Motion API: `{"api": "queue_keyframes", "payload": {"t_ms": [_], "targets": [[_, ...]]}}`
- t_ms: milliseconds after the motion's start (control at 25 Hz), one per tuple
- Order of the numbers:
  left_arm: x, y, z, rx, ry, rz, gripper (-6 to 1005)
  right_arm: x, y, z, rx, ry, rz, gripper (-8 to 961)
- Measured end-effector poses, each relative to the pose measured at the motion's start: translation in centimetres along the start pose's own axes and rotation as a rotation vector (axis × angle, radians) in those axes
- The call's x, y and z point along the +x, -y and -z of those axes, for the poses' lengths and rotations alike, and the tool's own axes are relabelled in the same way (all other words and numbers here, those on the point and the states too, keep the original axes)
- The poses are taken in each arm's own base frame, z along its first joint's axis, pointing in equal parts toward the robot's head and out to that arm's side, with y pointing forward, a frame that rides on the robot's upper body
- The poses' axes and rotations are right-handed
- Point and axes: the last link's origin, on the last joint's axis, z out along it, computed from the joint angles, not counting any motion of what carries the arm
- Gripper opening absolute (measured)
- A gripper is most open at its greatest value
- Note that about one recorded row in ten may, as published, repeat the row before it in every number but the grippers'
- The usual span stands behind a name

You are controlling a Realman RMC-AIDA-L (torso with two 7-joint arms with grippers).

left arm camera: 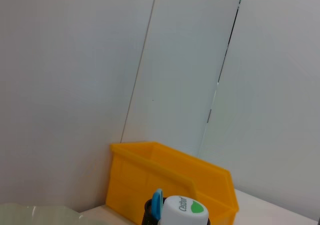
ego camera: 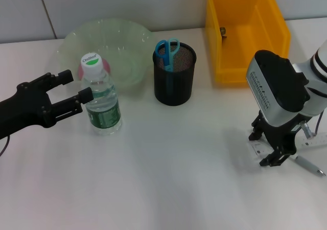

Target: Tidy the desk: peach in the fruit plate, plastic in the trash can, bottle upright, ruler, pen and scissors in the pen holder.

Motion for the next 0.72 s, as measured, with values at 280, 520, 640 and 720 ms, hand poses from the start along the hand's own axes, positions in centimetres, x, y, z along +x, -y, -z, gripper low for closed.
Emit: {"api": "queue_keyframes", "payload": {"t_ms": [280,520,640,720], "targets": [[0.0,0.0,0.0,-0.002,-0.003,0.000,798,0.2,0.0,-0.2,0.006,-0.021,0.002,583],[0.1,0.0,0.0,-0.002,-0.011,0.001,798,-0.1,0.2,0.4,0.027,-0.007,0.003,426],[0.1,0.0,0.0,-0.002,-0.011,0.001,798,-0.5,0.5,1.2,0.051,0.028,-0.014,384],[0.1,-0.1,0.1,-0.003,-0.013,0.003,798,-1.0,0.5,2.3,0.059,0.085,-0.037,383]]}}
